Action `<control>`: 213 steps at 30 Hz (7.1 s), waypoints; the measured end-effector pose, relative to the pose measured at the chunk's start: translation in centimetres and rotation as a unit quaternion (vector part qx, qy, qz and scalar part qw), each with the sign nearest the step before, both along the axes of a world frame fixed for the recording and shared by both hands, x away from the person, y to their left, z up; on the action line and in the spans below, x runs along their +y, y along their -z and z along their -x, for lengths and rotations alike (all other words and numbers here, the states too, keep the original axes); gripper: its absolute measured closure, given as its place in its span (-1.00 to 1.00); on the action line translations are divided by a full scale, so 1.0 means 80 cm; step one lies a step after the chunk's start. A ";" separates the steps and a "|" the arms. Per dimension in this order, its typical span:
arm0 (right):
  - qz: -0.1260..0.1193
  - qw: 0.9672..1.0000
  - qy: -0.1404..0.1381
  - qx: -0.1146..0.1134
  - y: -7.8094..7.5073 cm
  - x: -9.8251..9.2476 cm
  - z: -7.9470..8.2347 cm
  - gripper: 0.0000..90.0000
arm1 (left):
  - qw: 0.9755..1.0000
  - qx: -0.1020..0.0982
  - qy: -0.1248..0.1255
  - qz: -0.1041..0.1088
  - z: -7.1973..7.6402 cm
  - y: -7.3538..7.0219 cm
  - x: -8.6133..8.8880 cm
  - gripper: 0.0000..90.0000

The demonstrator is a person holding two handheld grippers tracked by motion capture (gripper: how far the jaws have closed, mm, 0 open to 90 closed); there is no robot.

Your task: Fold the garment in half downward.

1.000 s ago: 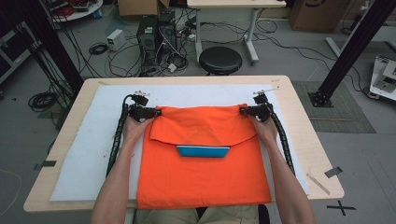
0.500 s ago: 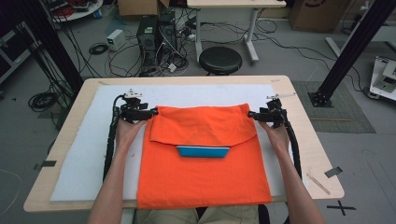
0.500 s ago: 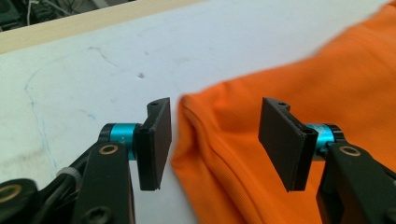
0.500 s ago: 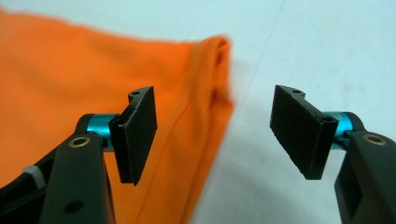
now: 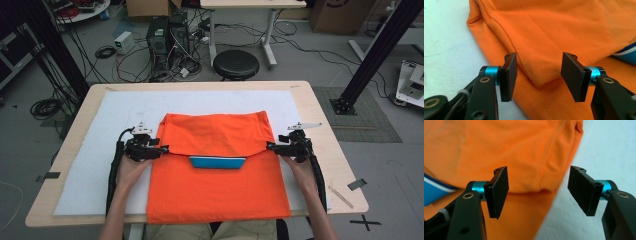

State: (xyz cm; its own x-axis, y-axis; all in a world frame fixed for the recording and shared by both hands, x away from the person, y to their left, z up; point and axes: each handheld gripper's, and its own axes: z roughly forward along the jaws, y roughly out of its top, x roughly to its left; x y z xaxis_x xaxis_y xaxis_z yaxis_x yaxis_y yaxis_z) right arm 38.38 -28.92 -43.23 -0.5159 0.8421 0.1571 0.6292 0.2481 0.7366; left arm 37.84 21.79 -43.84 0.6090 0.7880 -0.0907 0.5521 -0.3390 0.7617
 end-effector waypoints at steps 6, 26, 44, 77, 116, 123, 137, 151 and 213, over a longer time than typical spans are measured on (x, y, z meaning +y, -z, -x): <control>0.007 1.000 0.017 -0.003 0.011 -0.001 0.017 -0.22 | 1.000 0.003 -0.003 -0.021 0.000 0.007 -0.008 0.18; 0.079 0.997 -0.006 -0.024 0.010 0.019 0.013 0.29 | 1.000 0.005 0.007 0.001 0.003 0.010 -0.011 0.78; 0.082 0.996 -0.027 -0.034 0.000 0.018 0.029 0.95 | 1.000 -0.022 0.008 0.006 0.033 -0.007 -0.001 0.82; 0.003 0.998 -0.067 -0.012 0.016 -0.025 0.169 0.95 | 0.996 -0.008 0.069 0.049 0.188 0.009 0.015 0.82; -0.028 0.999 -0.010 -0.042 -0.009 -0.014 0.070 -0.27 | 0.998 -0.039 0.005 0.048 0.028 -0.051 0.031 -0.09; -0.016 0.999 -0.014 -0.025 -0.003 -0.002 0.046 -0.28 | 0.999 -0.009 -0.014 0.046 -0.040 -0.026 0.033 -0.09; -0.005 0.999 0.024 -0.028 -0.004 -0.012 0.008 -0.30 | 1.000 0.017 0.005 -0.018 -0.053 0.006 0.022 0.20; 0.007 1.000 0.000 0.011 -0.004 -0.009 -0.064 -0.29 | 1.000 0.011 0.021 -0.014 -0.048 0.008 0.019 0.82; 0.072 0.993 0.088 0.003 -0.015 0.024 -0.134 -0.18 | 0.994 -0.034 -0.100 -0.008 -0.125 -0.028 0.011 -0.01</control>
State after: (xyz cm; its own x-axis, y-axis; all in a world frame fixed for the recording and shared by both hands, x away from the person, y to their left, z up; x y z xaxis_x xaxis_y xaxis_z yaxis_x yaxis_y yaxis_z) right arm 49.07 -27.02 -42.04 -0.3574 0.9335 0.0309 0.6765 0.2359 0.6977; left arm 47.86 22.66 -41.60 0.4448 0.8947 -0.0418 0.5569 -0.2397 0.7952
